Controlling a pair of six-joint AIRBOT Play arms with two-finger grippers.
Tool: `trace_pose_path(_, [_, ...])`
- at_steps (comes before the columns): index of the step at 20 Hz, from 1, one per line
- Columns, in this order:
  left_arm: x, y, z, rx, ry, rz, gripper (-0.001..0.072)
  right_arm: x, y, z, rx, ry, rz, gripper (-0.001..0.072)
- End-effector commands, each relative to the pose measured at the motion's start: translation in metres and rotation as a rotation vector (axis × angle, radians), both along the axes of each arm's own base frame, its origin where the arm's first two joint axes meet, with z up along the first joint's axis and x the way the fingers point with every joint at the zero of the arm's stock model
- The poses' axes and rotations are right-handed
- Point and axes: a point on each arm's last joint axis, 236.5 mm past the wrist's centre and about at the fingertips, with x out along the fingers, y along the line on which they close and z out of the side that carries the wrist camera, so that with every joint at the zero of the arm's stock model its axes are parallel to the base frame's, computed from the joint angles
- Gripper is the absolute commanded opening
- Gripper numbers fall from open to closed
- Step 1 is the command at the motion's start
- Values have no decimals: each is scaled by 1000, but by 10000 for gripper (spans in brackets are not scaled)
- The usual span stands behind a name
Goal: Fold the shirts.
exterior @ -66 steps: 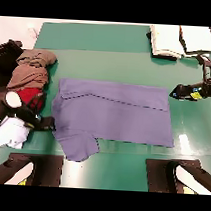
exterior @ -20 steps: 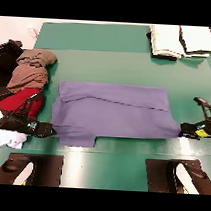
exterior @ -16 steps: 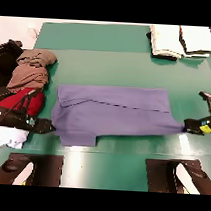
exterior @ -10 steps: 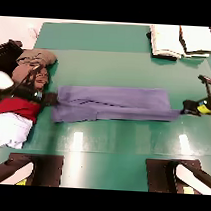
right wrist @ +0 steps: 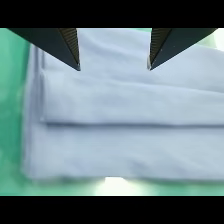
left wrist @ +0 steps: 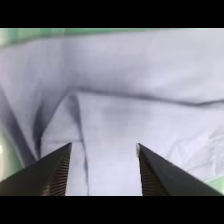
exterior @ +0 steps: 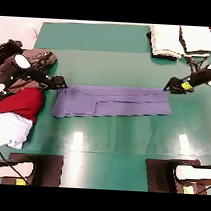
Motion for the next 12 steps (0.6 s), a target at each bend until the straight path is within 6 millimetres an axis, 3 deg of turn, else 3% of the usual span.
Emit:
trace_pose_path(1, [-1, -3, 2, -12, 31, -8, 476, 10, -5, 4, 80, -33, -10, 498])
trace_pose_path(2, [-5, -5, 3, -20, 42, -13, 475, 1, -15, -1, 83, -20, -27, 498])
trace_pose_path(3, [-6, -6, 3, -27, 51, -13, 429, -10, -27, -8, 90, 0, -47, 498])
trace_pose_path(4, [-7, -9, 5, -42, 54, -14, 152, -22, -40, -17, 100, 24, -81, 498])
trace_pose_path(5, [-6, -16, 8, -73, 51, -9, 32, -35, -54, -28, 117, 59, -125, 498])
trace_pose_path(8, [1, -49, 21, -180, 17, -5, 25, -63, -69, -57, 220, 143, -199, 499])
trace_pose_path(12, [-2, -110, 25, -197, -28, -66, 24, -53, -35, -81, 376, 136, -201, 493])
